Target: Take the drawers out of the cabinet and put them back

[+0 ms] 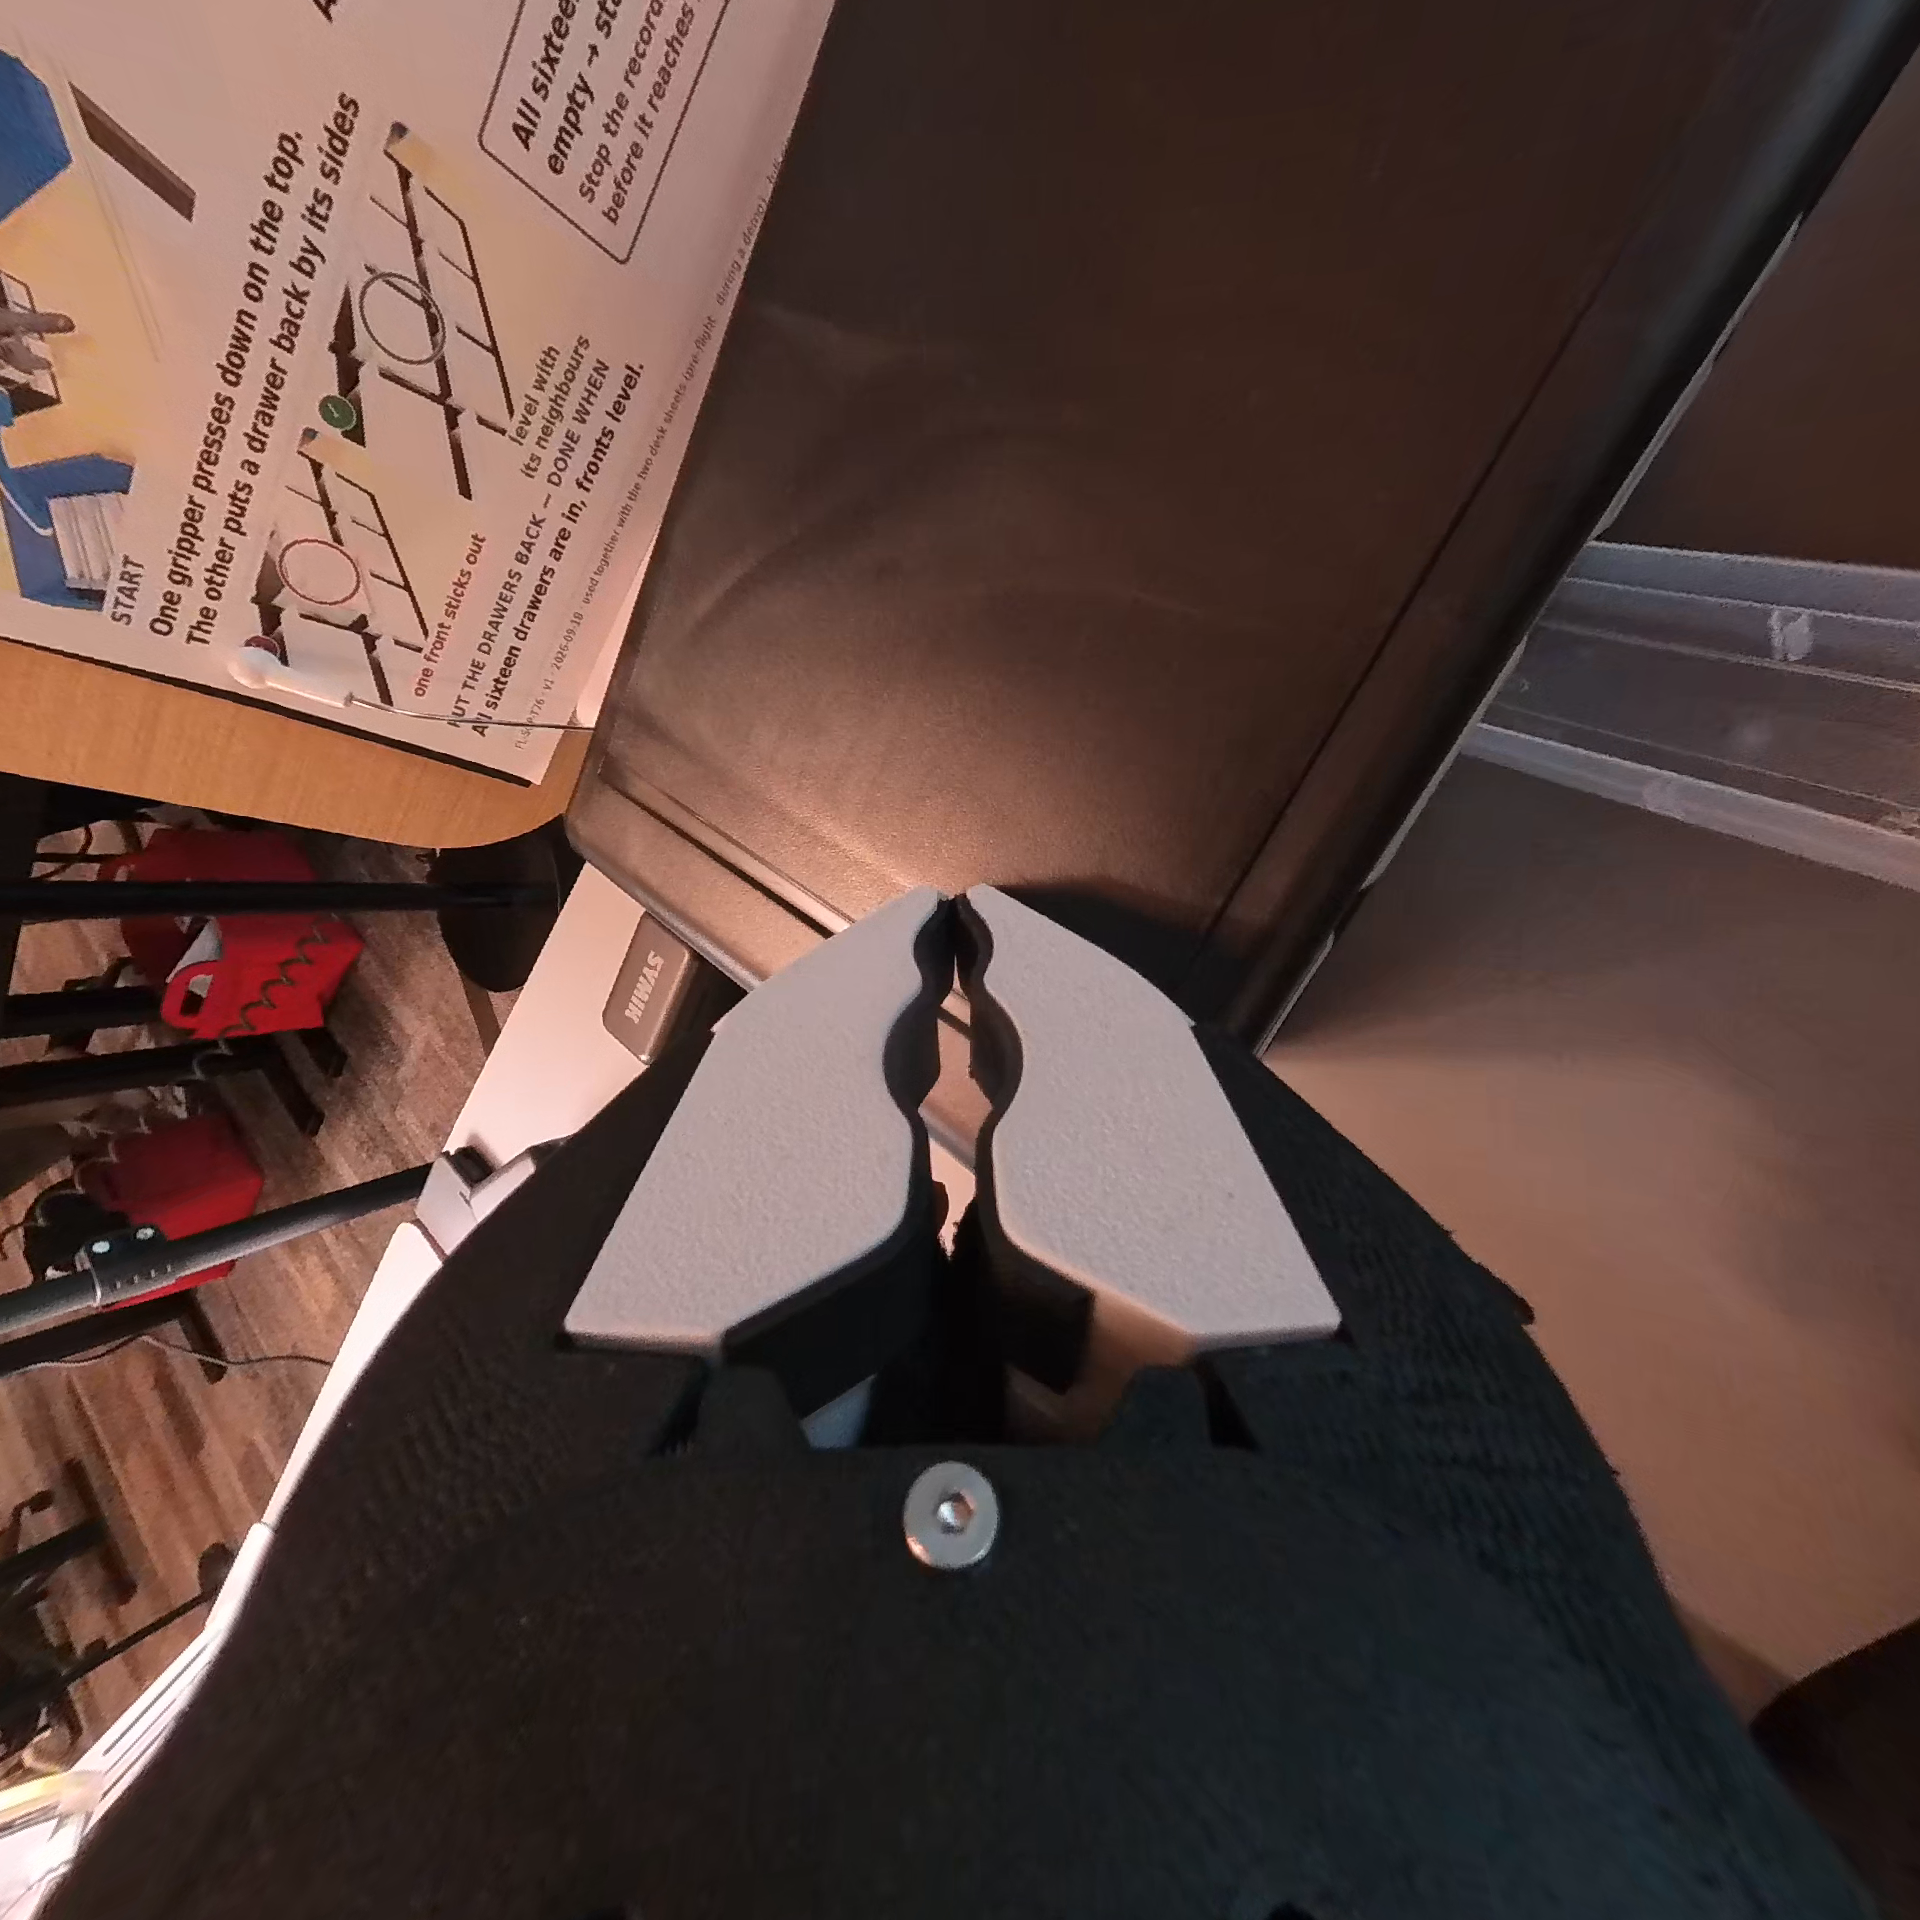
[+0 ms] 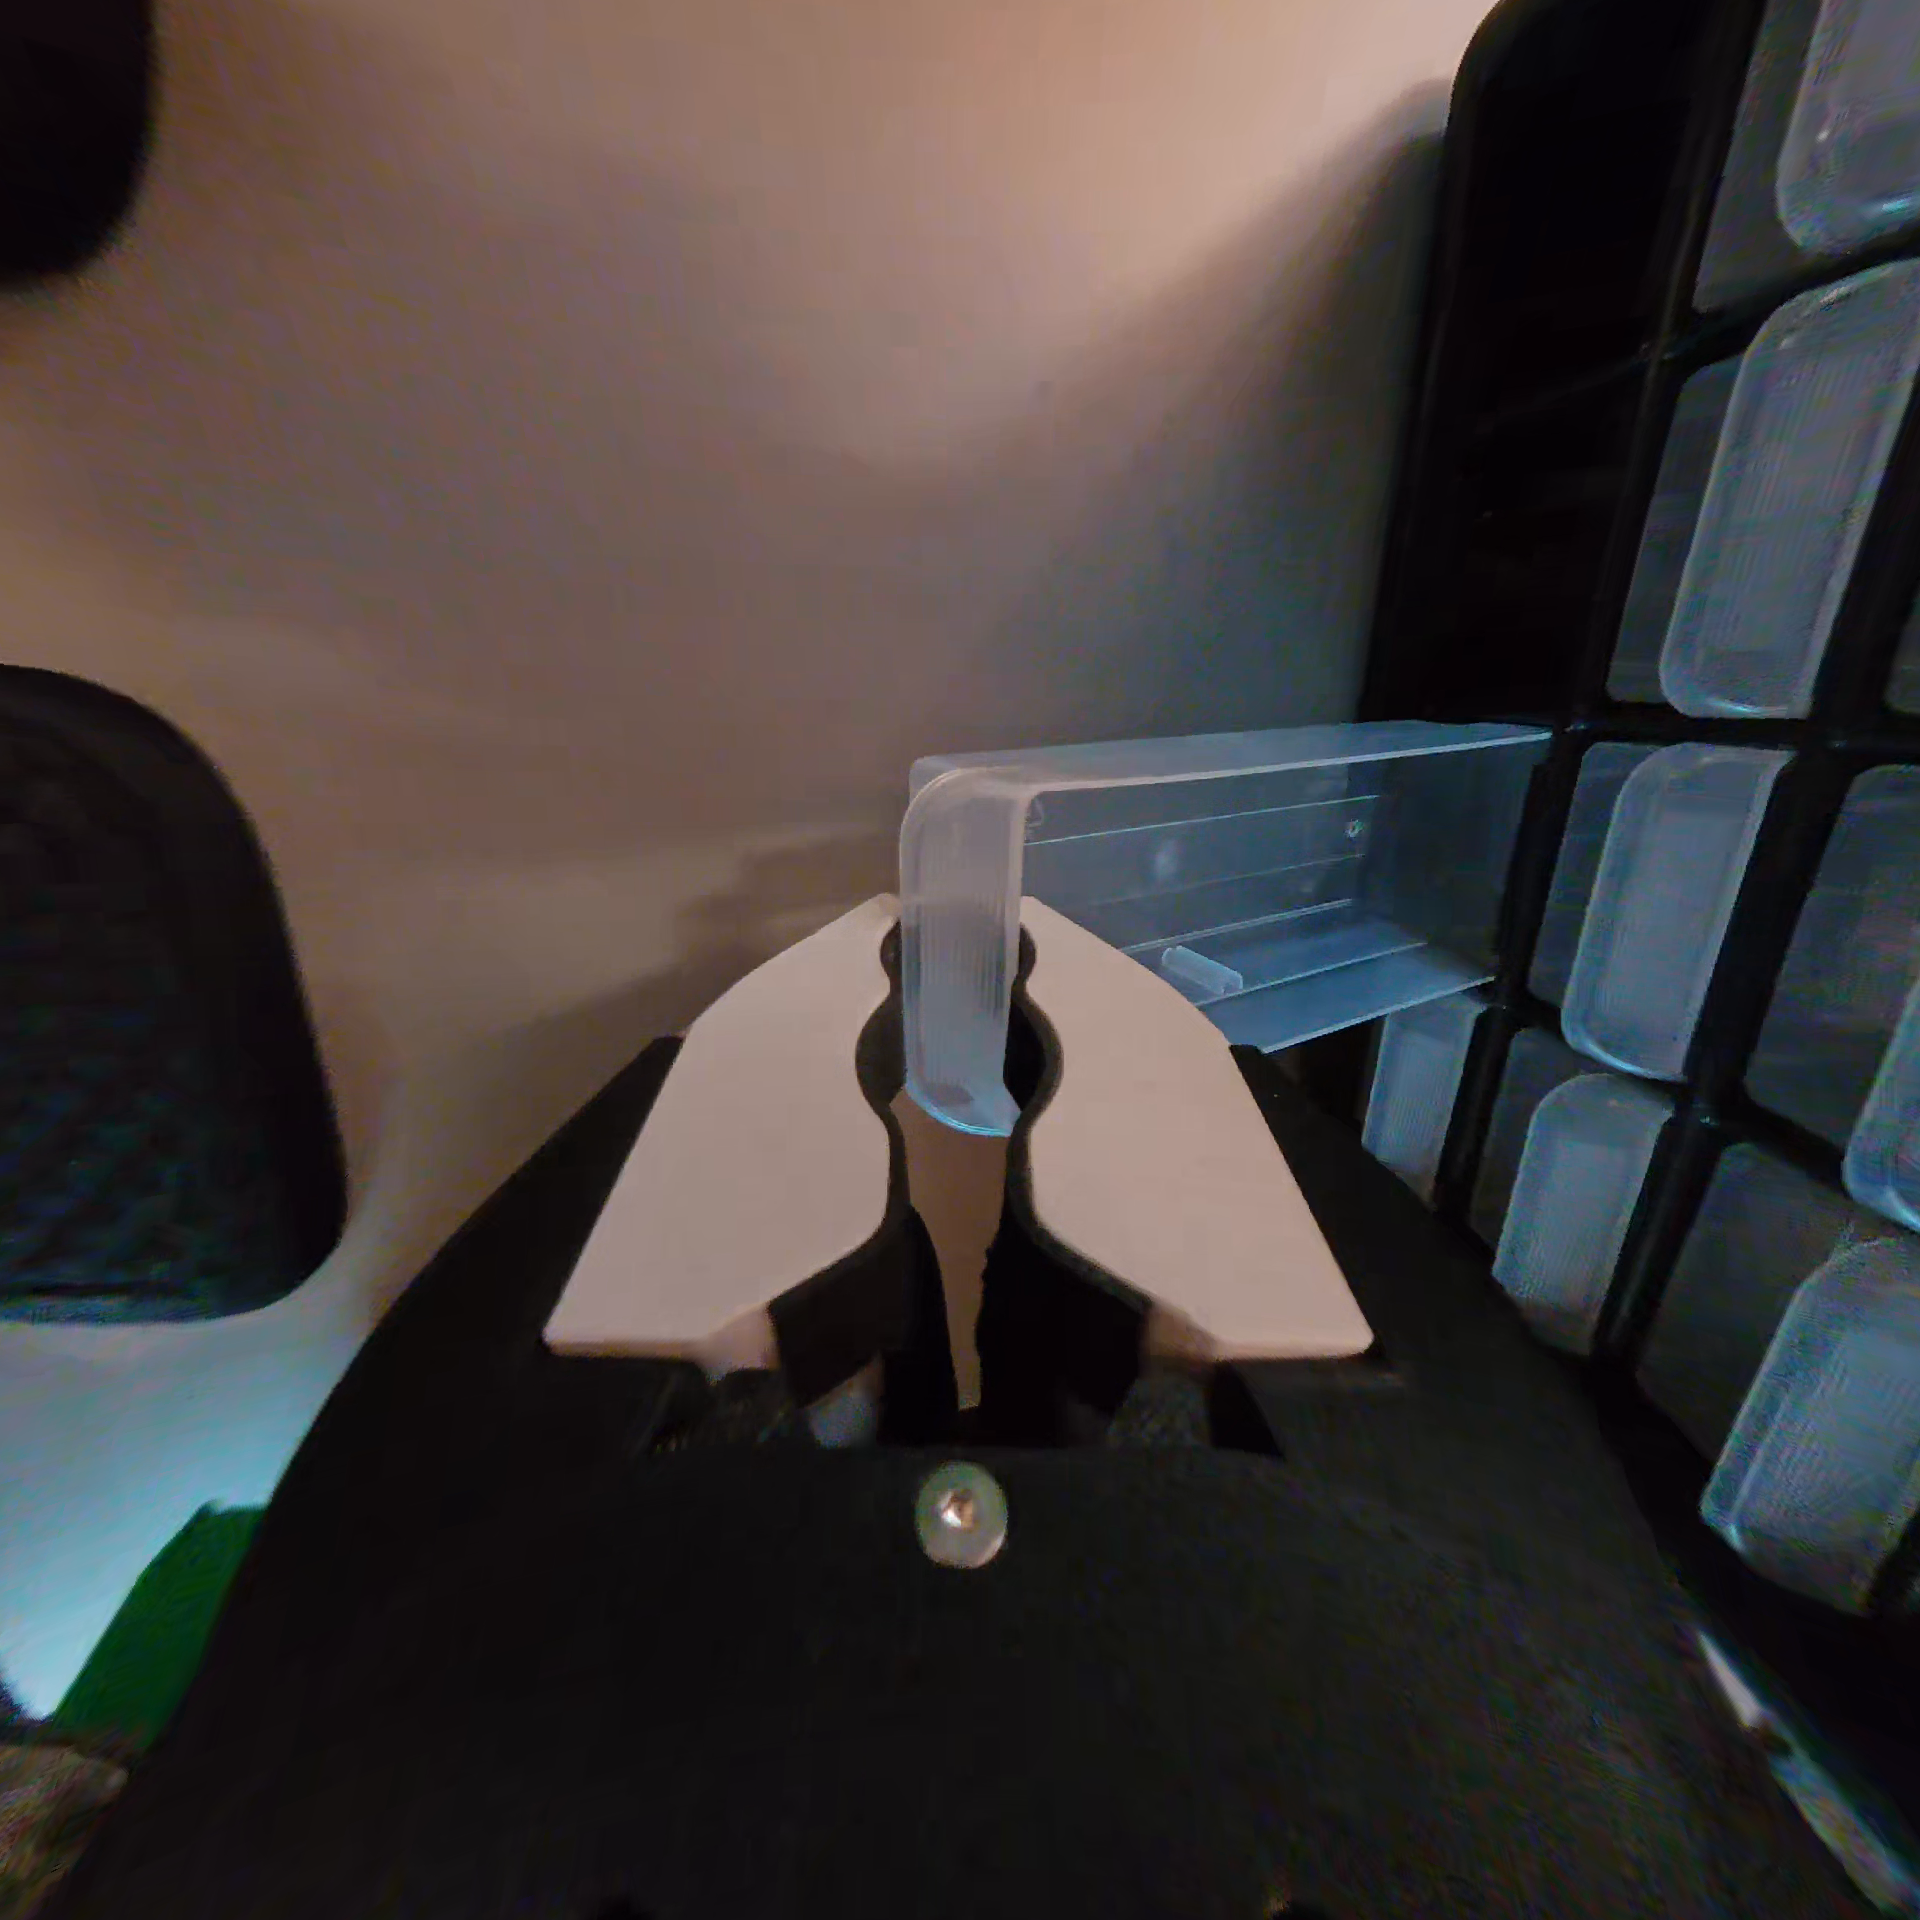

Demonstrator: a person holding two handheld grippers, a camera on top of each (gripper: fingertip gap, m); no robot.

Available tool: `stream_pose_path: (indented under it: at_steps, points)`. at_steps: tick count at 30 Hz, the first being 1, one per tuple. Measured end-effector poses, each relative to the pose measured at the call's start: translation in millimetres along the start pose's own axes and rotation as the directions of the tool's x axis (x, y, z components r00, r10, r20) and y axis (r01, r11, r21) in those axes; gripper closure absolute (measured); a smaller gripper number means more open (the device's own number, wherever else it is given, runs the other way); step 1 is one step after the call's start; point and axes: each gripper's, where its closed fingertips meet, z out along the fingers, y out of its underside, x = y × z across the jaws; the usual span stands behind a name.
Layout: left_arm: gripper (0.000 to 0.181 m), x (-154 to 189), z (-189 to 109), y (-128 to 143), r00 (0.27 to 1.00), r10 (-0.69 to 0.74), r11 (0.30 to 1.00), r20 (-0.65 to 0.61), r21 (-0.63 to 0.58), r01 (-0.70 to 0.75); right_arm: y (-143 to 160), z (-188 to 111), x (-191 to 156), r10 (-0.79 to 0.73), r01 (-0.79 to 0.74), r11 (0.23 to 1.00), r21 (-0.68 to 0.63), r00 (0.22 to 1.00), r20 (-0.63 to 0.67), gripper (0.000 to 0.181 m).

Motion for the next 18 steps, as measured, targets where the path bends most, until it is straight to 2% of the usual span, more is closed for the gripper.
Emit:
stream_pose_path:
  at_steps: [1, 5, 6, 9, 13, 16, 18]
  points:
    - [0.181, 0, 0, 0, 1.0, 0.001, 1.0, -0.001, 0.002, -0.001, -2, -3, 0, 0.014, -0.014, 1.0, 0.012, 0.999, 0.04, 0.167]
    - [0.181, 0, 0, 0, 1.0, 0.0, 1.0, -0.004, 0.006, 0.0, -2, -5, -20, 0.109, -0.118, 0.993, 0.012, 0.952, 0.284, 0.167]
    - [0.181, 0, 0, 0, 1.0, 0.0, 1.0, -0.003, 0.006, 0.0, 2, -2, -22, 0.099, -0.101, 0.995, -0.008, 0.954, 0.281, 0.168]
    - [0.181, 0, 0, 0, 1.0, 0.006, 1.0, 0.002, 0.009, -0.006, 1, -9, -27, 0.047, -0.056, 0.997, 0.044, 0.98, 0.191, 0.168]
    - [0.181, 0, 0, 0, 1.0, 0.003, 1.0, -0.004, 0.014, -0.003, 2, -41, -61, 0.028, -0.039, 0.985, 0.171, 0.997, 0.068, 0.167]
    - [0.181, 0, 0, 0, 1.0, 0.0, 1.0, 0.0, 0.024, 0.0, 13, -77, -96, 0.088, -0.077, 0.95, 0.302, 0.996, -0.023, 0.167]
    - [0.181, 0, 0, 0, 1.0, -0.005, 0.999, -0.002, 0.032, 0.005, 31, -104, -112, 0.193, -0.133, 0.915, 0.38, 0.973, -0.123, 0.167]
